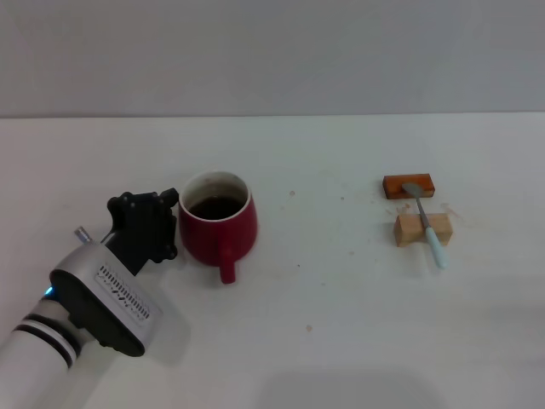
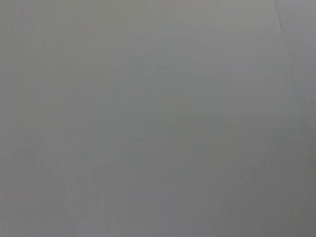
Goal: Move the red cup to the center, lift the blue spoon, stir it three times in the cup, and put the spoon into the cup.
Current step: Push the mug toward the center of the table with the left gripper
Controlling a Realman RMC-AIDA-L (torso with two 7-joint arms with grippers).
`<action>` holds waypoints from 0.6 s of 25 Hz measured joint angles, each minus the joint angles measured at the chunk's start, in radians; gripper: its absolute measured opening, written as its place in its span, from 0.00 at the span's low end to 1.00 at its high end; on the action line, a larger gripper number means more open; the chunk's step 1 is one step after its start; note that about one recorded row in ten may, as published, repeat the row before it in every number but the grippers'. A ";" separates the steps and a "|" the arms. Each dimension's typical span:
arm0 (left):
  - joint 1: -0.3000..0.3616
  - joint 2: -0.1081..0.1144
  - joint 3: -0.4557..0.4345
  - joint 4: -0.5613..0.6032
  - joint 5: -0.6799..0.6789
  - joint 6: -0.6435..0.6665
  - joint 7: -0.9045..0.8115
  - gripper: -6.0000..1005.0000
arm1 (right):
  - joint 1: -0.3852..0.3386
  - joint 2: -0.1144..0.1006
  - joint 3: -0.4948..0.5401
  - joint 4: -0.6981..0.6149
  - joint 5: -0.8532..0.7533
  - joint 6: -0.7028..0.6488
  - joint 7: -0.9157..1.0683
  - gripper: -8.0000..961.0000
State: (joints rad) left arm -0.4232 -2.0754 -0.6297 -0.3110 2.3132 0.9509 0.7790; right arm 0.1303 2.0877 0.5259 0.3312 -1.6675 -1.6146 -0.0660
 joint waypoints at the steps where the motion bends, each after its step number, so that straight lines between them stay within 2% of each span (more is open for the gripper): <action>1: -0.001 0.000 0.011 -0.008 0.000 0.000 0.000 0.01 | -0.001 0.000 -0.003 0.000 0.000 -0.002 0.000 0.74; 15: -0.005 -0.001 0.065 -0.047 0.000 -0.005 -0.002 0.01 | -0.009 0.000 -0.014 0.003 0.001 -0.011 0.000 0.74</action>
State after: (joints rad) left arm -0.4287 -2.0767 -0.5647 -0.3584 2.3132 0.9462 0.7771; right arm 0.1217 2.0877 0.5123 0.3347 -1.6666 -1.6252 -0.0660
